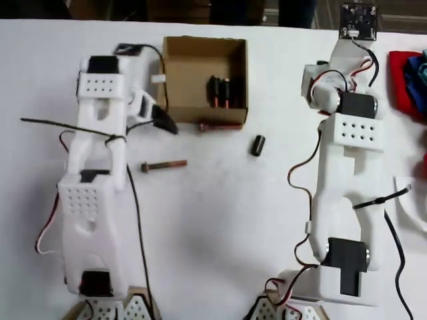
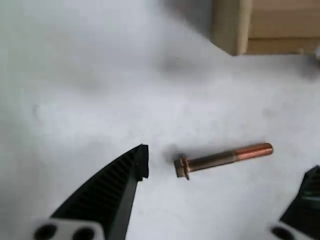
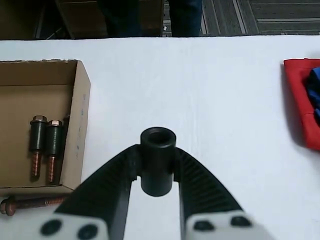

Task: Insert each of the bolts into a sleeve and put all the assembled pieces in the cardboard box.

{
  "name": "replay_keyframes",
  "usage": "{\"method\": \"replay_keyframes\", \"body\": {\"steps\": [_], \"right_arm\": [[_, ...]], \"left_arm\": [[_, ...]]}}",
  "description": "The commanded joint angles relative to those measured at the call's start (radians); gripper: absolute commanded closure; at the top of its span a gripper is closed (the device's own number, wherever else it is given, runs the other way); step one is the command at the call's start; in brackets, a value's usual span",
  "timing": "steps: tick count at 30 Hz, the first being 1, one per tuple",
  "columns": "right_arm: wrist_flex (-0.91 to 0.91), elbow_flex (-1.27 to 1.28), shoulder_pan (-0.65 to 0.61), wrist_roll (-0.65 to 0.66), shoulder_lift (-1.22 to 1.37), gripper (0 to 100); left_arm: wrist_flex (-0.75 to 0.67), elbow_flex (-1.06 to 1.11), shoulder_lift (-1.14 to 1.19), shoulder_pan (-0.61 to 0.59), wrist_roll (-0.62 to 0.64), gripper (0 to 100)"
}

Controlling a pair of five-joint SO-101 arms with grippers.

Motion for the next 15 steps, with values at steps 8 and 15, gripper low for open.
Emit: {"method": "replay_keyframes", "body": {"steps": [8,15], "right_arm": [[-0.021,-0.054,0.008,-0.008,-0.024,97.8],[-0.018,-0.052,0.004,-0.008,-0.024,97.8]], "left_arm": [[0.012,0.226,-0.224,0.13,0.301,56],[0.015,0.231,-0.226,0.126,0.493,86]]}}
